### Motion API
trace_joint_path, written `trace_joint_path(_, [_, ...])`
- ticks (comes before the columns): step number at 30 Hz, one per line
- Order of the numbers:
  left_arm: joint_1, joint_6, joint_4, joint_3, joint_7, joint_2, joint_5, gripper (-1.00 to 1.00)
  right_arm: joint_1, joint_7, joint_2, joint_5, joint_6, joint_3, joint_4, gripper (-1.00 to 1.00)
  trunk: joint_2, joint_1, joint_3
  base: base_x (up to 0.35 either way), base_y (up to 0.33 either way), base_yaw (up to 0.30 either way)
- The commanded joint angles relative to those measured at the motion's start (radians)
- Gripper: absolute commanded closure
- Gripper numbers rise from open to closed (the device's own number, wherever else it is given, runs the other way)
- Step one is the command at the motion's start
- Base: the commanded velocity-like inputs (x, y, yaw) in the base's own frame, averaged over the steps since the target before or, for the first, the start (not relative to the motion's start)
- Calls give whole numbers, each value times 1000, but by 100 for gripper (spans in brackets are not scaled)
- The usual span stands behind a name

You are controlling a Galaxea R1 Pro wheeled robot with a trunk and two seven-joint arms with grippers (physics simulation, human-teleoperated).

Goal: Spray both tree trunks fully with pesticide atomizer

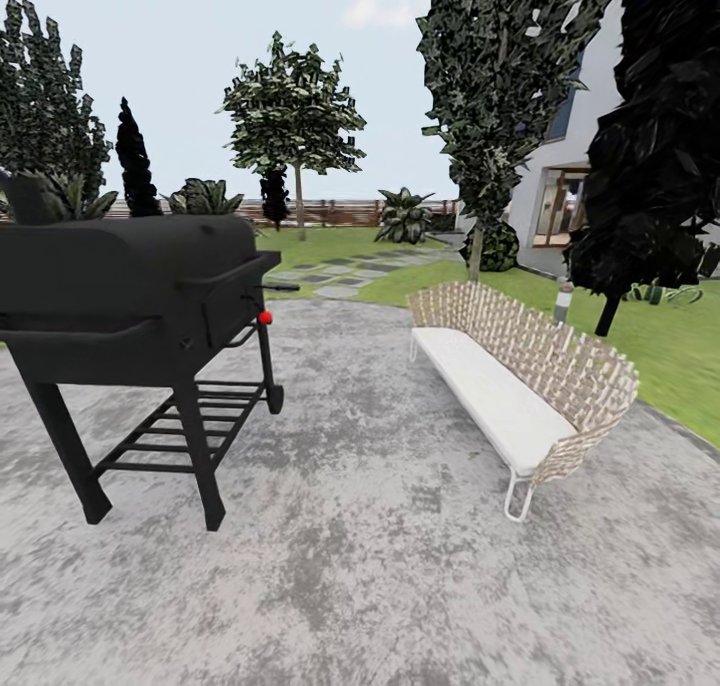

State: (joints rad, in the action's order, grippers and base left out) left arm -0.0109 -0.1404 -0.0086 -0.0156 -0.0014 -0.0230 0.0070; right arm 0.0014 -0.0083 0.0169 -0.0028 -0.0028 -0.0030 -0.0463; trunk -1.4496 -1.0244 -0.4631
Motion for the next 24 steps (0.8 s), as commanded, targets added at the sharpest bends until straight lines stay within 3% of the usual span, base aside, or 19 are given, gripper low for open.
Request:
trace_joint_path(1, [-1, -4, 1, -1, 0, 0, 1, -100, 0, -1, 0, 0, 0, 0, -1, -100, 0, -1, -1, 335, 0, 0])
trace_joint_path(24, [-1, -4, 1, -1, 0, 0, 1, -100, 0, -1, 0, 1, 0, 1, -1, -100, 0, -1, -1, 335, 0, 0])
